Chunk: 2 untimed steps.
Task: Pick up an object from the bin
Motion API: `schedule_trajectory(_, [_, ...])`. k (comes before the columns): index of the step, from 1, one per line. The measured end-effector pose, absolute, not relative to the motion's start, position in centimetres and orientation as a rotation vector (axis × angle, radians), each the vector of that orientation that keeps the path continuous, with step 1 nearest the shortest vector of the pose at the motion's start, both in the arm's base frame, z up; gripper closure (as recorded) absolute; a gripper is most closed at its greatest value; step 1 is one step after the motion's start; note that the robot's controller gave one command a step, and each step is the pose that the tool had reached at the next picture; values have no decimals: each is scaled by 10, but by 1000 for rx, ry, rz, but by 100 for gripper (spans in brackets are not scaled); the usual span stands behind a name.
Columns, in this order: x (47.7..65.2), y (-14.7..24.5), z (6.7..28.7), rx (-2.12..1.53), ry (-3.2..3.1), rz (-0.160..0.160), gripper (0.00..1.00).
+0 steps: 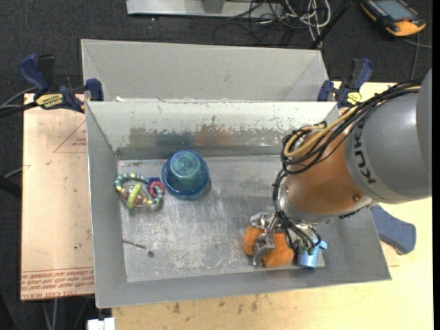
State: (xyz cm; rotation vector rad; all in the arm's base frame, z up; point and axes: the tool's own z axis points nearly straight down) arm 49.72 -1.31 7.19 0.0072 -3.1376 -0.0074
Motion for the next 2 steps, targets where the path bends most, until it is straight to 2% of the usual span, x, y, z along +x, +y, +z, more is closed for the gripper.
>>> schedule_trajectory(1, [497,-13,72,6,-3138,-7,100])
schedule_trajectory(2, [508,-23,212,0,-3145,-1,100])
